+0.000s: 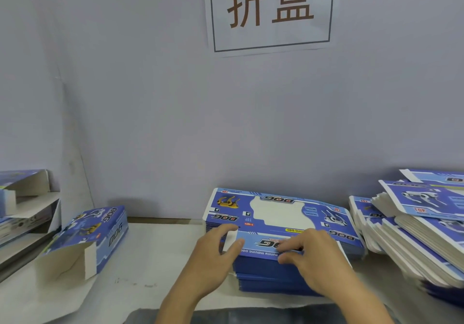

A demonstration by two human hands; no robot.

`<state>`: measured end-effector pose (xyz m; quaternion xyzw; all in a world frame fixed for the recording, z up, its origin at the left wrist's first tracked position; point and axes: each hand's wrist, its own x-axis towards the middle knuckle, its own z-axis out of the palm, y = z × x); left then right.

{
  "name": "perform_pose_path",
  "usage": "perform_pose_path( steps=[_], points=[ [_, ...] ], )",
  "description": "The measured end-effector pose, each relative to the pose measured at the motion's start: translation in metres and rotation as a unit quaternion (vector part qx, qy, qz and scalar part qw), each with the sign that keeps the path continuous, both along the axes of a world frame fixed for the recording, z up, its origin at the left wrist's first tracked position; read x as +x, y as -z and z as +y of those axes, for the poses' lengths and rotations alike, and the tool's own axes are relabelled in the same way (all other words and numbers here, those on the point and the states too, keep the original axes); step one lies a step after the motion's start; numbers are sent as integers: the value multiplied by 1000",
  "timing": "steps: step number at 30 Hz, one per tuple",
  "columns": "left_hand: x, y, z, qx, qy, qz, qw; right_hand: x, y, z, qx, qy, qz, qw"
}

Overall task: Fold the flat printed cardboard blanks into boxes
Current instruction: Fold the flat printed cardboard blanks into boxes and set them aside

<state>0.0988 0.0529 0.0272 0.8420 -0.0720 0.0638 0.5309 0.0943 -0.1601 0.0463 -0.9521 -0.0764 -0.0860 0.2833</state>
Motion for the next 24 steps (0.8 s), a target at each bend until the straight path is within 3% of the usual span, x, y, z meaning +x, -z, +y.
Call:
perform_pose_path(
  steps=[12,17,21,24],
  points=[
    [2,3,1,30,-13,-1,999,2,5,4,-31,1,-9,999],
    [-2,-4,-2,-35,-7,-16,999,2,7,3,-13,0,-52,999],
    [-3,-11,-2,-114,-64,-90,987,0,5,3,31,12,-166,986],
    [-1,-14,3,-167,-118,-118,972,-3,-3,3,109,24,-317,942]
  ],
)
